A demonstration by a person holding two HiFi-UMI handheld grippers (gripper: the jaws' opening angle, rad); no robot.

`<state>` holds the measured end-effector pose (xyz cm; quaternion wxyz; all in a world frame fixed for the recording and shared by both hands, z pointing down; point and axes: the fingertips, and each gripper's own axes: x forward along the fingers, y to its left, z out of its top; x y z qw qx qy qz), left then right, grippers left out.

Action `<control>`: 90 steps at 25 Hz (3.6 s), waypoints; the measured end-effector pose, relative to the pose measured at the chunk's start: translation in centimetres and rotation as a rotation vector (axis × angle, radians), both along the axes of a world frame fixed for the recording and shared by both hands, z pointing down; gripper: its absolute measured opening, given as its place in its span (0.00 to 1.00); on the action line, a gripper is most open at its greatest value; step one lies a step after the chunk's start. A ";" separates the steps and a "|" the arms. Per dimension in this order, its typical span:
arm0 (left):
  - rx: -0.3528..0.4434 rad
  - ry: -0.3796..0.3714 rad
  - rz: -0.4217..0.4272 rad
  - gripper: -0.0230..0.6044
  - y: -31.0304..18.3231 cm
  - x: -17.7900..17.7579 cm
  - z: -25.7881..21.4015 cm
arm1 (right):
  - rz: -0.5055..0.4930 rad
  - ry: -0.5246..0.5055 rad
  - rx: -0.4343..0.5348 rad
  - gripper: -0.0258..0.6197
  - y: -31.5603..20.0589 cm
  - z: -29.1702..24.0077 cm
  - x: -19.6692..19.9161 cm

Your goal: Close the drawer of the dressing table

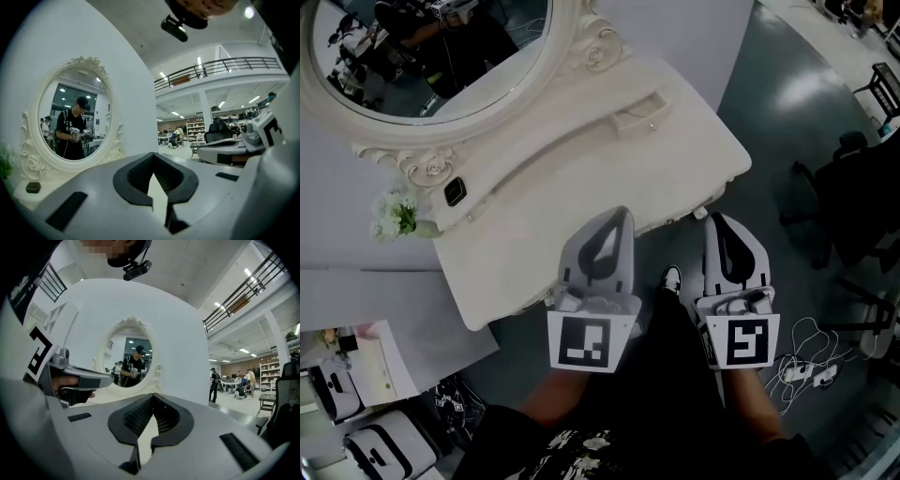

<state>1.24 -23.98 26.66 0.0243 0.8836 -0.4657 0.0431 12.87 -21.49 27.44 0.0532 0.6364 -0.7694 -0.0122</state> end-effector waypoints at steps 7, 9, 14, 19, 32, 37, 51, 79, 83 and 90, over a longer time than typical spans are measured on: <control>-0.030 0.030 -0.047 0.04 -2.9 0.9 -0.2 | -0.046 0.017 0.028 0.04 -3.2 -0.8 1.4; -0.036 0.029 -0.062 0.04 -3.6 1.3 0.0 | -0.073 0.005 0.054 0.04 -4.1 -1.2 1.9; -0.049 0.074 -0.090 0.04 -5.7 2.6 -0.1 | -0.118 0.013 0.017 0.04 -6.5 -0.6 3.1; -0.036 0.053 -0.134 0.04 -7.1 3.9 0.1 | -0.180 0.020 -0.012 0.04 -8.3 0.7 4.0; -0.119 -0.051 -0.185 0.04 -9.5 5.6 4.3 | -0.274 0.004 -0.135 0.15 -12.7 6.5 4.2; -0.157 -0.054 -0.212 0.04 -10.6 5.1 6.3 | -0.283 0.026 -0.170 0.27 -14.5 8.6 4.0; -0.234 -0.046 -0.289 0.04 -13.4 2.3 12.3 | -0.347 0.054 -0.255 0.29 -18.2 14.2 0.8; -0.392 -0.006 -0.199 0.04 -18.0 1.1 18.5 | -0.317 0.097 -0.469 0.32 -25.5 24.0 -1.5; -0.402 0.016 -0.200 0.04 -18.8 1.2 18.8 | -0.294 0.089 -0.493 0.31 -25.8 24.5 -1.2; -0.416 0.034 -0.184 0.04 -19.2 1.3 19.2 | -0.291 0.108 -0.508 0.19 -26.2 24.8 -1.4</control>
